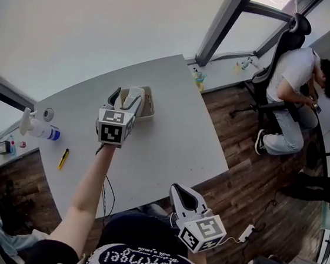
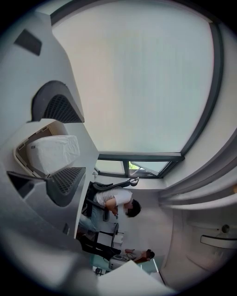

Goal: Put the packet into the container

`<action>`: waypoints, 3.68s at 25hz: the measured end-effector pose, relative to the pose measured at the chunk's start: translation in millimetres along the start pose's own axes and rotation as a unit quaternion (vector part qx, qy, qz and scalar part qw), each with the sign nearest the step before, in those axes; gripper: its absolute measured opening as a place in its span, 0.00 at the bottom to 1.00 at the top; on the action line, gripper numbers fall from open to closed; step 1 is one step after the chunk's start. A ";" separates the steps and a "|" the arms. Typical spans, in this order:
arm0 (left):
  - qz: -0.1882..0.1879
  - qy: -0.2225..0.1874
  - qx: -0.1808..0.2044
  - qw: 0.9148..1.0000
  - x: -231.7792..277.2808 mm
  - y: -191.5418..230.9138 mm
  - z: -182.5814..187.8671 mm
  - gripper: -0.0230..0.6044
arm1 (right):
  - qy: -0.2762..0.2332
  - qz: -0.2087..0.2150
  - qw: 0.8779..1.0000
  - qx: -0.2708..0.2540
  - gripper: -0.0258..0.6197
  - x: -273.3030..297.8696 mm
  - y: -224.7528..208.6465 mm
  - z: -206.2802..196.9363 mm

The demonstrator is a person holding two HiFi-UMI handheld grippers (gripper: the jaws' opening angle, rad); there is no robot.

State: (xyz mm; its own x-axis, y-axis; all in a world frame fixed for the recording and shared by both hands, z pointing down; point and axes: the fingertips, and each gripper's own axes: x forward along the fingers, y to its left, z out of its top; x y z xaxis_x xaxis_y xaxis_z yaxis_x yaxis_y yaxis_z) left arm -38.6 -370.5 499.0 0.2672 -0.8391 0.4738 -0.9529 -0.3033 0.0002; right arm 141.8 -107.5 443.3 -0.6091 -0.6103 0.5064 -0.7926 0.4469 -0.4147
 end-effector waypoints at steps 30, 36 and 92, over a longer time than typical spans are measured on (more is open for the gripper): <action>0.009 -0.167 0.022 0.986 -128.4 -9.5 97.0 0.05 | -0.017 0.033 0.999 -0.038 0.06 -2.8 26.6 8.0; 0.017 -0.196 0.024 0.980 -168.5 -15.2 107.1 0.05 | -0.013 0.051 0.997 -0.047 0.06 2.7 35.1 9.8; 0.051 -0.162 -0.041 0.985 -288.7 -80.0 -8.3 0.05 | 0.003 0.165 0.980 -0.113 0.07 45.1 84.4 18.0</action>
State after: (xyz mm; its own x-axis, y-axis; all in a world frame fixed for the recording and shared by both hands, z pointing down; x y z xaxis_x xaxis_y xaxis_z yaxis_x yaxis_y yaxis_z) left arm -40.7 -100.2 369.6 0.1879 -0.9673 0.1702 -0.9821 -0.1829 0.0447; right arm 47.9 -109.0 417.5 -0.8323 -0.4051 0.3783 -0.5386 0.7524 -0.3793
